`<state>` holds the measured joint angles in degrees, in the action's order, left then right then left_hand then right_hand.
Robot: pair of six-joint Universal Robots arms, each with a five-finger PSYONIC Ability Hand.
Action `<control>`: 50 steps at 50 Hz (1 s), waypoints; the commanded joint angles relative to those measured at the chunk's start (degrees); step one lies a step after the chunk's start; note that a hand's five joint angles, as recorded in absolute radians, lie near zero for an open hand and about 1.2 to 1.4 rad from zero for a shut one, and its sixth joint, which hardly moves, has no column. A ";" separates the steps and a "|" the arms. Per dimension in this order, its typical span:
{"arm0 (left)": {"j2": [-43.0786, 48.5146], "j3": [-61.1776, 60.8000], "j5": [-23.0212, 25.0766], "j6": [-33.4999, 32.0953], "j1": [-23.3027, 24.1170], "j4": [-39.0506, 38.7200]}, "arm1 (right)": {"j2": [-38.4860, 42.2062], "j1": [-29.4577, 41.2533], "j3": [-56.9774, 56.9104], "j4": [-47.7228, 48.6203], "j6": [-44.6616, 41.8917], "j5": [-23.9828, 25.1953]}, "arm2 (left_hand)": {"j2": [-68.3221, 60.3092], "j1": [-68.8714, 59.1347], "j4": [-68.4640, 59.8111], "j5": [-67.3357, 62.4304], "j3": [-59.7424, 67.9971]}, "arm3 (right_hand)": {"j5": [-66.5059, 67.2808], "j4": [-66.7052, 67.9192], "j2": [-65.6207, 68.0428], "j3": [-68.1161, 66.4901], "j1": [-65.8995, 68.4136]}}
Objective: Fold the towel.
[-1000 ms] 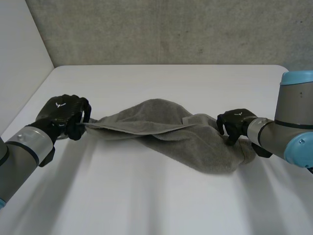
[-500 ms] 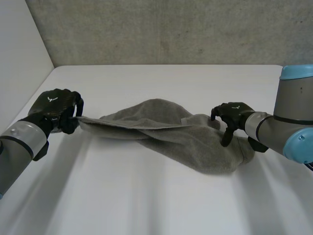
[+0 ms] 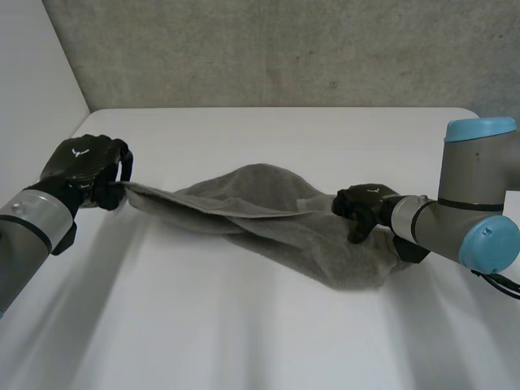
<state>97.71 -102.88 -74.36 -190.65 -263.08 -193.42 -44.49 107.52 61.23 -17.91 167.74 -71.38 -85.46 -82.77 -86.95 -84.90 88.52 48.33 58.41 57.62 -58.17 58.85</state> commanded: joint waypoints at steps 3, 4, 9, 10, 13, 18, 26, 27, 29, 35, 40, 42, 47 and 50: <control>0.38 2.24 -0.17 0.37 -0.06 -0.03 | -0.60 0.33 0.03 -5.20 -0.04 4.22 | 5.46 2.77 6.95 14.90 -8.52 | 21.67 21.59 22.38 -21.83 21.15; 0.38 2.24 -0.18 0.37 -0.06 -0.03 | -0.60 0.33 0.03 -5.21 -0.04 4.23 | 5.46 2.77 6.95 14.90 -8.52 | 21.67 21.59 22.38 -21.83 21.15; 0.81 3.21 -0.18 0.28 -0.15 -0.03 | -0.86 0.15 -0.06 -6.35 -0.22 4.67 | 5.46 2.77 6.95 14.90 -8.52 | 21.67 21.59 22.38 -21.83 21.15; 1.25 3.47 -0.09 0.19 -0.24 -0.03 | -1.38 0.24 -0.14 -6.35 -0.57 4.84 | 5.46 2.77 6.95 14.90 -8.52 | 21.67 21.59 22.38 -21.83 21.15; 3.44 4.96 -0.09 -0.07 -0.59 -0.12 | -3.40 0.33 -1.45 -6.00 -1.10 4.58 | 5.46 2.77 6.95 14.90 -8.52 | 21.67 21.59 22.38 -21.83 21.15; 9.41 13.01 -0.52 -0.34 0.46 -0.12 | -4.90 -0.11 -8.20 -1.81 -3.55 3.44 | 5.46 2.77 6.95 14.90 -8.52 | 21.67 21.59 22.38 -21.83 21.15; 14.18 33.06 -2.28 0.54 2.30 -0.99 | -15.24 0.42 -6.94 31.10 -4.53 -5.25 | 5.46 2.77 6.95 14.90 -8.52 | 21.67 21.59 22.38 -21.83 21.15; 14.17 35.61 -3.42 0.89 2.83 -3.17 | -18.49 0.33 -3.95 38.05 -4.70 -6.83 | 5.46 2.77 6.95 14.90 -8.52 | 21.67 21.59 22.38 -21.83 21.15; 13.74 37.21 -4.82 1.59 3.36 -6.68 | -21.14 0.24 -1.58 43.69 -4.53 -7.89 | 5.46 2.77 6.95 14.90 -8.52 | 21.67 21.59 22.38 -21.83 21.15; 8.12 38.19 -9.40 7.74 3.63 -16.64 | -25.20 0.33 3.02 48.59 -4.70 -8.17 | 5.46 2.77 6.95 14.90 -8.52 | 21.67 21.59 22.38 -21.83 21.15; 7.58 34.86 -8.35 9.24 3.10 -15.42 | -24.86 0.24 3.11 41.76 -4.96 -7.55 | 5.46 2.77 6.95 14.90 -8.52 | 21.67 21.59 22.38 -21.83 21.15; 7.67 32.67 -7.74 9.07 3.10 -15.24 | -24.42 0.15 3.11 38.51 -5.23 -6.85 | 5.46 2.77 6.95 14.90 -8.52 | 21.67 21.59 22.38 -21.83 21.15; 9.60 25.00 -5.36 8.63 3.19 -15.06 | -21.07 0.24 3.99 30.47 -8.04 -4.47 | 5.46 2.77 6.95 14.90 -8.52 | 21.67 21.59 22.38 -21.83 21.15; 11.36 19.91 -4.13 8.01 3.36 -14.89 | -19.05 0.85 5.74 27.66 -10.68 -3.86 | 5.46 2.77 6.95 14.90 -8.52 | 21.67 21.59 22.38 -21.83 21.15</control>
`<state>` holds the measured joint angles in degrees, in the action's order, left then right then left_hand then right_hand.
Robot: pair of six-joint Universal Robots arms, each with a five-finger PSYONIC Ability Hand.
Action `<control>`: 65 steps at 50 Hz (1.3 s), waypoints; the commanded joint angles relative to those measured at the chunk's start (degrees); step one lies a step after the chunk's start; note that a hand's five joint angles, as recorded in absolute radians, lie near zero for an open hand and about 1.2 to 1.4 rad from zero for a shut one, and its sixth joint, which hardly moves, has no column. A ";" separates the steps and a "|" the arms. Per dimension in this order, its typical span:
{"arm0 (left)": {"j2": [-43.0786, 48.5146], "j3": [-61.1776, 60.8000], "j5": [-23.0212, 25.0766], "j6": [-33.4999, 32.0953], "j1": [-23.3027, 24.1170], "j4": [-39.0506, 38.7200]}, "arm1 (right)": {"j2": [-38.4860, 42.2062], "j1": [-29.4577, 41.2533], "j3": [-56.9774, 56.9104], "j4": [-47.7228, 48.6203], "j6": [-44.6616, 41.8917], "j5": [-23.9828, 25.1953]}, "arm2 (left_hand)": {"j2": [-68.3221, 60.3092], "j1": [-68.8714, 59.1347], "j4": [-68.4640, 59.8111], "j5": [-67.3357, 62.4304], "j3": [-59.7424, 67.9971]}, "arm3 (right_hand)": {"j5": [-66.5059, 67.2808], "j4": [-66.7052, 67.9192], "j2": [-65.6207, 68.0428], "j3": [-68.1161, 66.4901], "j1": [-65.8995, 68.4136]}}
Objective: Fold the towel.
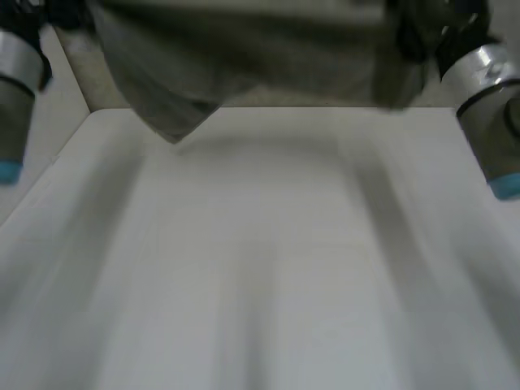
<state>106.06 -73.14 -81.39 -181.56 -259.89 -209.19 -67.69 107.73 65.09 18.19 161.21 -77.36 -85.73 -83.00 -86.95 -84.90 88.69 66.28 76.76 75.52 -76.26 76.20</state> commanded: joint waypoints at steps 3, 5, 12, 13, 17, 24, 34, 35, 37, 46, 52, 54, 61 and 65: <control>4.51 -14.75 3.96 -2.66 0.43 0.80 | 5.38 1.78 4.52 -9.58 -6.17 1.95 | 5.73 3.00 6.95 14.90 -8.69 | 3.72 3.24 4.48 -3.74 3.80; 5.21 -16.86 4.40 -3.97 0.34 0.80 | 6.08 2.31 5.84 -10.10 -7.23 1.77 | 5.73 3.00 6.95 14.90 -8.69 | 3.72 3.24 4.48 -3.74 3.80; 6.00 -23.45 5.01 -9.68 -0.09 0.89 | 11.79 3.18 8.12 -18.87 -13.81 1.07 | 5.73 3.00 6.95 14.90 -8.69 | 3.72 3.24 4.48 -3.74 3.80; 6.00 -23.46 5.01 -9.69 -0.09 0.89 | 11.79 3.18 8.12 -18.89 -13.82 1.07 | 5.73 3.00 6.95 14.90 -8.69 | 3.72 3.24 4.48 -3.74 3.80; 5.47 -24.51 5.01 -9.77 -0.18 0.98 | 12.50 3.80 8.47 -22.66 -14.61 1.07 | 5.73 3.00 6.95 14.90 -8.69 | -4.39 -4.87 -3.63 4.37 -4.31; 4.24 -25.30 5.01 -9.69 -0.62 1.94 | 13.29 3.62 9.62 -23.46 -14.61 0.98 | 5.73 3.00 6.95 14.90 -8.69 | -21.45 -21.94 -20.69 21.43 -21.37; 4.24 -25.39 5.01 -9.60 -0.62 2.03 | 13.82 3.01 9.71 -23.46 -14.87 0.89 | 5.73 3.00 6.95 14.90 -8.69 | -24.81 -25.30 -24.06 24.79 -24.73; 4.24 -25.39 5.01 -9.60 -0.62 2.03 | 13.82 3.18 9.71 -23.46 -14.96 0.89 | 5.73 3.00 6.95 14.90 -8.69 | -22.81 -23.30 -22.06 22.79 -22.73; 4.16 -25.39 5.01 -9.60 -0.62 2.03 | 13.73 3.45 9.71 -23.29 -15.05 0.89 | 5.73 3.00 6.95 14.90 -8.69 | -20.30 -20.78 -19.54 20.28 -20.22; 2.14 -24.25 4.92 -9.34 -1.76 2.56 | 10.32 3.80 7.95 -19.79 -17.16 -4.37 | 5.73 3.00 6.95 14.90 -8.69 | 3.72 3.24 4.48 -3.74 3.80; -2.08 -23.89 4.84 -9.16 -3.26 3.97 | 2.74 3.71 9.27 -15.29 -16.98 -4.65 | 5.73 3.00 6.95 14.90 -8.69 | 3.72 3.24 4.48 -3.74 3.80; -4.71 -23.98 5.01 -8.46 -3.43 4.75 | -0.41 3.80 9.44 -16.34 -16.81 -4.91 | 5.73 3.00 6.95 14.90 -8.69 | -27.34 -27.82 -26.58 27.32 -27.26; -6.30 -25.04 7.47 -4.50 -2.91 5.20 | -0.43 4.15 10.05 -20.38 -17.07 -4.82 | 5.73 3.00 6.95 14.90 -8.69 | -26.67 -27.15 -25.91 26.65 -26.59; -6.22 -25.91 8.26 -3.01 -2.56 5.20 | 3.69 5.12 11.20 -20.74 -17.24 -4.38 | 5.73 3.00 6.95 14.90 -8.69 | -22.47 -22.95 -21.71 22.45 -22.39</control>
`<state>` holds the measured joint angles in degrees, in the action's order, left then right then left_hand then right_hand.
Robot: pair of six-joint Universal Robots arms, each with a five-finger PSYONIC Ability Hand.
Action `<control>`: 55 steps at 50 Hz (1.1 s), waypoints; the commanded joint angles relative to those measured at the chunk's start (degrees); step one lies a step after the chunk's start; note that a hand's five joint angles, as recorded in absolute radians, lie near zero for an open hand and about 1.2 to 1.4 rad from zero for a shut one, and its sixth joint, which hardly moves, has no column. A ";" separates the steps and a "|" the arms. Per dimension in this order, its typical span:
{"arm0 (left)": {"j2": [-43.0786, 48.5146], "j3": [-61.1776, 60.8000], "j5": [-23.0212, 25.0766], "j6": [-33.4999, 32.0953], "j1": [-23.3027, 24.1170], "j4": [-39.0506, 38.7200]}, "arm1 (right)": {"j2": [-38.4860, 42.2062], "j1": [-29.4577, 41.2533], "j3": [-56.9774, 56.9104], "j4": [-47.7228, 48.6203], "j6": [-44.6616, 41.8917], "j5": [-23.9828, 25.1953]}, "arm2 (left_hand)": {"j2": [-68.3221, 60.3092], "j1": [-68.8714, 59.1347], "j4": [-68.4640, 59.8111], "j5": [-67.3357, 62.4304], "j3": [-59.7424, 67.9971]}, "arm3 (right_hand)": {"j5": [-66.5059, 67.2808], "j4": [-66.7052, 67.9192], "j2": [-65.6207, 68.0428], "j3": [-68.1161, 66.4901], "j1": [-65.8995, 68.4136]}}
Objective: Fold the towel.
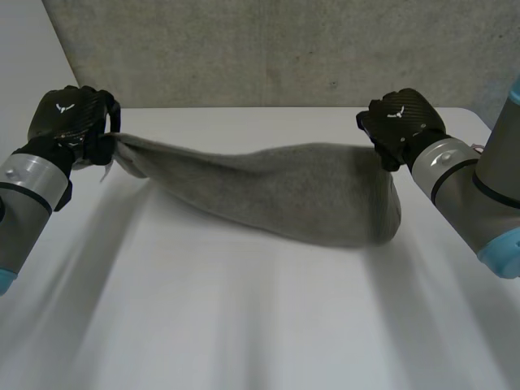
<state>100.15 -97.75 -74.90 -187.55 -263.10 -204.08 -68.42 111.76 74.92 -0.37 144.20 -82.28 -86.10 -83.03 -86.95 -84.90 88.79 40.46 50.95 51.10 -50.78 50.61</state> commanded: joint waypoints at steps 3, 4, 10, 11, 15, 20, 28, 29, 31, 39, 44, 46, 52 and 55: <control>0.40 -1.39 1.95 2.98 0.65 0.08 | 7.40 1.09 1.45 -2.18 -0.23 0.54 | 6.10 3.03 6.95 14.90 -8.79 | 12.05 11.56 11.41 -11.73 11.89; 0.40 -1.39 1.95 2.98 0.65 0.08 | 7.42 1.09 1.45 -2.18 -0.23 0.54 | 6.10 3.03 6.95 14.90 -8.79 | 12.11 11.62 11.47 -11.79 11.95; 1.54 -1.04 2.04 2.80 -0.22 -0.01 | 12.94 0.57 0.66 -2.10 -0.50 1.41 | 6.10 3.03 6.95 14.90 -8.79 | 22.41 21.92 21.77 -22.09 22.25; 1.80 -0.86 2.04 2.80 -0.40 -0.01 | 13.91 0.47 0.31 -2.01 -0.50 1.59 | 6.10 3.03 6.95 14.90 -8.79 | 14.87 14.39 14.24 -14.56 14.72; 2.16 -0.95 2.04 2.80 -0.66 0.08 | 14.27 0.30 0.13 -1.31 -0.06 1.42 | 6.10 3.03 6.95 14.90 -8.79 | -16.68 -17.16 -17.31 16.99 -16.83; 2.07 -1.56 2.21 2.80 -1.37 0.26 | 14.01 0.91 -0.31 0.45 1.35 1.51 | 6.10 3.03 6.95 14.90 -8.79 | -34.82 -35.31 -35.46 35.14 -34.98; 1.19 -4.38 2.39 2.63 -1.19 0.26 | 14.01 0.47 -3.29 0.45 7.15 2.12 | 6.10 3.03 6.95 14.90 -8.79 | -33.81 -34.30 -34.45 34.13 -33.97; 1.02 -4.72 2.39 2.63 -1.19 0.26 | 14.01 0.39 -3.73 0.37 8.19 2.73 | 6.10 3.03 6.95 14.90 -8.79 | -33.65 -34.14 -34.29 33.97 -33.80; 0.58 -5.08 2.48 2.63 -1.19 0.26 | 14.01 0.30 -4.00 0.45 9.35 3.88 | 6.10 3.03 6.95 14.90 -8.79 | -33.65 -34.13 -34.28 33.96 -33.80; -0.57 -6.49 3.97 2.63 -2.51 0.26 | 16.99 -0.49 -6.80 -0.94 15.76 8.62 | 6.10 3.03 6.95 14.90 -8.79 | -23.93 -24.41 -24.56 24.24 -24.08; -1.01 -6.57 4.24 2.71 -3.13 0.35 | 20.06 -0.58 -9.17 -3.49 15.76 8.63 | 6.10 3.03 6.95 14.90 -8.79 | -22.71 -23.20 -23.35 23.03 -22.87; -1.36 -6.57 4.24 2.71 -3.21 0.35 | 21.21 -0.58 -9.79 -3.94 15.76 8.45 | 6.10 3.03 6.95 14.90 -8.79 | -22.71 -23.20 -23.35 23.03 -22.87; -1.97 -6.66 4.32 2.89 -3.30 0.35 | 22.71 -0.85 -10.33 -3.94 15.68 8.10 | 6.10 3.03 6.95 14.90 -8.79 | -22.71 -23.20 -23.35 23.03 -22.87; -2.15 -6.75 4.32 2.89 -3.48 0.26 | 22.80 -1.20 -10.33 -4.03 15.85 8.01 | 6.10 3.03 6.95 14.90 -8.79 | -19.52 -20.00 -20.16 19.83 -19.67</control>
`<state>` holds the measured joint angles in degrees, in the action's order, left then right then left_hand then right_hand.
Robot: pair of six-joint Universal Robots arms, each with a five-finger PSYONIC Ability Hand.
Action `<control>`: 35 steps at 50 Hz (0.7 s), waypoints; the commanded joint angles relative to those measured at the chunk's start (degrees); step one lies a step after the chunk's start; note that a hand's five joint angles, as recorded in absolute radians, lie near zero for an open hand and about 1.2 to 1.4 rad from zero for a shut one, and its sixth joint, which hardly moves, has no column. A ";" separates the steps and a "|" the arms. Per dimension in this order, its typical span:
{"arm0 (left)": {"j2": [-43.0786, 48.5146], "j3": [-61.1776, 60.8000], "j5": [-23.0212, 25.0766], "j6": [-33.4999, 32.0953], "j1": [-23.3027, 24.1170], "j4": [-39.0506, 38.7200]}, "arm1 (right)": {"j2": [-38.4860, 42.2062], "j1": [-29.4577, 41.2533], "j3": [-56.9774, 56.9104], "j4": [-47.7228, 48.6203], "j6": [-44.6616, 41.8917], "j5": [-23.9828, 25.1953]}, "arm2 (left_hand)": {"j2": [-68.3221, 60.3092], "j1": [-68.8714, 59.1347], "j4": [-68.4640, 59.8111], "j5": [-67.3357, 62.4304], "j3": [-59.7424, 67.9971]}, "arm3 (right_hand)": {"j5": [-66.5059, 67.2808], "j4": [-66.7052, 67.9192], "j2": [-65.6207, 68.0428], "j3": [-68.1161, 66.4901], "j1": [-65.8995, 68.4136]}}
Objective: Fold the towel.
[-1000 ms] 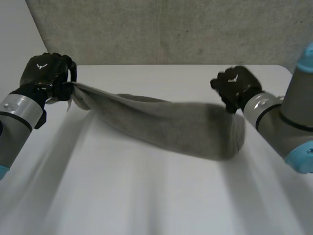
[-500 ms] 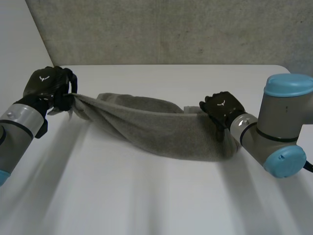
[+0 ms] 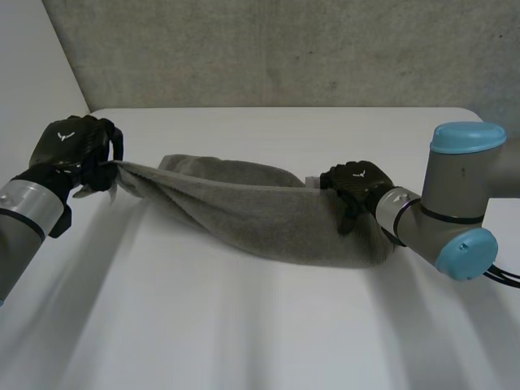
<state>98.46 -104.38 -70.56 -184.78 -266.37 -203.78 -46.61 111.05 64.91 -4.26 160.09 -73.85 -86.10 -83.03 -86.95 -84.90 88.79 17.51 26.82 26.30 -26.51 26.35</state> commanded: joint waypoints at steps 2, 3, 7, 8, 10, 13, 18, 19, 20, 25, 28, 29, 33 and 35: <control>-0.46 -0.12 -0.02 0.13 -0.29 -0.13 | 0.30 -0.57 -0.14 -0.13 0.22 -0.42 | 6.10 3.03 6.95 14.90 -8.79 | 17.81 18.50 19.02 -18.81 18.97; -0.46 -0.12 -0.02 0.13 -0.29 -0.13 | 0.30 -0.57 -0.14 -0.13 0.22 -0.42 | 6.10 3.03 6.95 14.90 -8.79 | 17.90 18.59 19.10 -18.89 19.05; -0.37 -0.21 -0.02 0.13 -0.29 -0.21 | -1.10 -0.57 0.82 -0.05 1.01 -0.42 | 6.10 3.03 6.95 14.90 -8.79 | 34.69 35.38 35.90 -35.69 35.85; -0.37 -0.21 -0.02 0.13 -0.29 -0.22 | -1.11 -0.57 0.83 -0.05 1.01 -0.42 | 6.10 3.03 6.95 14.90 -8.79 | 34.72 35.41 35.93 -35.71 35.87; -0.46 -0.12 -0.02 0.13 -0.29 -0.13 | -4.78 -0.65 2.14 -0.05 1.71 -0.51 | 6.10 3.03 6.95 14.90 -8.79 | 43.42 44.11 44.62 -44.41 44.57; -0.46 -0.12 -0.11 0.13 -0.29 -0.13 | -6.91 -0.74 3.11 -0.05 2.24 -0.33 | 6.10 3.03 6.95 14.90 -8.79 | 47.84 48.53 49.05 -48.83 49.00; -2.21 -0.12 -0.11 0.21 -0.37 -0.04 | -12.61 -1.27 6.53 -0.66 2.95 0.02 | 6.10 3.03 6.95 14.90 -8.79 | 52.49 53.18 53.70 -53.49 53.65; -2.22 -0.12 -0.11 0.21 -0.38 -0.04 | -12.62 -1.27 6.54 -0.66 2.94 0.02 | 6.10 3.03 6.95 14.90 -8.79 | 52.49 53.18 53.70 -53.49 53.65; -2.65 -0.20 -0.11 0.21 -0.38 -0.04 | -13.67 -1.36 7.58 -1.36 2.51 0.02 | 6.10 3.03 6.95 14.90 -8.79 | 52.49 53.18 53.70 -53.49 53.65; -3.27 -0.47 -0.02 0.30 -0.37 0.05 | -15.00 -1.79 10.22 -4.35 2.51 0.72 | 6.10 3.03 6.95 14.90 -8.79 | 25.57 26.25 26.77 -26.56 26.72; -3.27 -1.17 0.07 0.21 -0.46 -0.04 | -15.00 -2.76 11.98 -4.62 2.42 0.98 | 6.10 3.03 6.95 14.90 -8.79 | 23.11 23.80 24.32 -24.11 24.27; -3.27 -1.43 0.07 0.30 -0.55 -0.04 | -14.91 -3.03 12.77 -4.53 2.33 0.98 | 6.10 3.03 6.95 14.90 -8.79 | 23.11 23.80 24.32 -24.11 24.27; -3.19 -1.79 0.07 0.30 -0.55 -0.04 | -14.38 -3.03 14.18 -4.27 1.98 0.90 | 6.10 3.03 6.95 14.90 -8.79 | 22.95 23.64 24.15 -23.94 24.10; -3.19 -2.05 0.07 0.30 -0.55 -0.04 | -14.30 -3.03 14.53 -4.27 1.63 0.81 | 6.10 3.03 6.95 14.90 -8.79 | 22.94 23.63 24.15 -23.94 24.10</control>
<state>95.13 -105.72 -70.51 -184.50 -266.87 -203.80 -61.63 108.22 77.69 -8.80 162.39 -72.90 -86.10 -83.03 -86.95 -84.90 88.79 40.93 51.94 52.19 -51.69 51.08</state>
